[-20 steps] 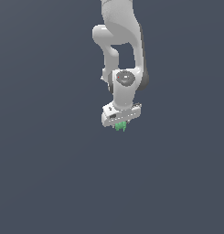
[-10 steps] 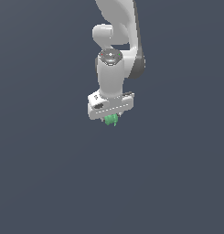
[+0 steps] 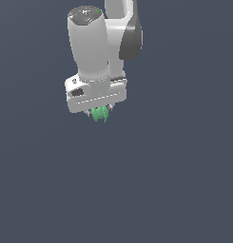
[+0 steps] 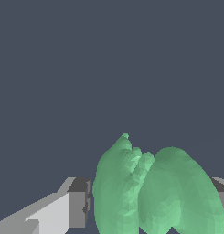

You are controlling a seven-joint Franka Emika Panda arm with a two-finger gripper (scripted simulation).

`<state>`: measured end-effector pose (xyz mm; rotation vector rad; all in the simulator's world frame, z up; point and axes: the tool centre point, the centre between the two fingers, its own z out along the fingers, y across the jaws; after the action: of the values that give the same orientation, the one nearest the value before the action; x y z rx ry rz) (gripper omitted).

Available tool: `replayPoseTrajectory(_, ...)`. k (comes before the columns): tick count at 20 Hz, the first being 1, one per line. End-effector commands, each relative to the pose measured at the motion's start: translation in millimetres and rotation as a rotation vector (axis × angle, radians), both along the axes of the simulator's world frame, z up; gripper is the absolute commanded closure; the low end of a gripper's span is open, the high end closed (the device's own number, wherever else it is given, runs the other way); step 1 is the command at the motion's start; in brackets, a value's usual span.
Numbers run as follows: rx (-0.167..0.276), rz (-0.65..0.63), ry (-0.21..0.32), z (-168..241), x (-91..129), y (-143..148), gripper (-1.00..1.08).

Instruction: Pick up the object and move it to a goal position.

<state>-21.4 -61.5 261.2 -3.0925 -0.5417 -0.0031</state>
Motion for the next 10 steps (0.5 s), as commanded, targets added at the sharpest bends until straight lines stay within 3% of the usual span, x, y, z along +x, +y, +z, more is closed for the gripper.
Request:
replayPoseTrajectory(1,0.0,0.001,0.001,24,6,-15,1.08)
replayPoseTrajectory(10,-0.001,0.0,0.001,91,27,-57,1.08)
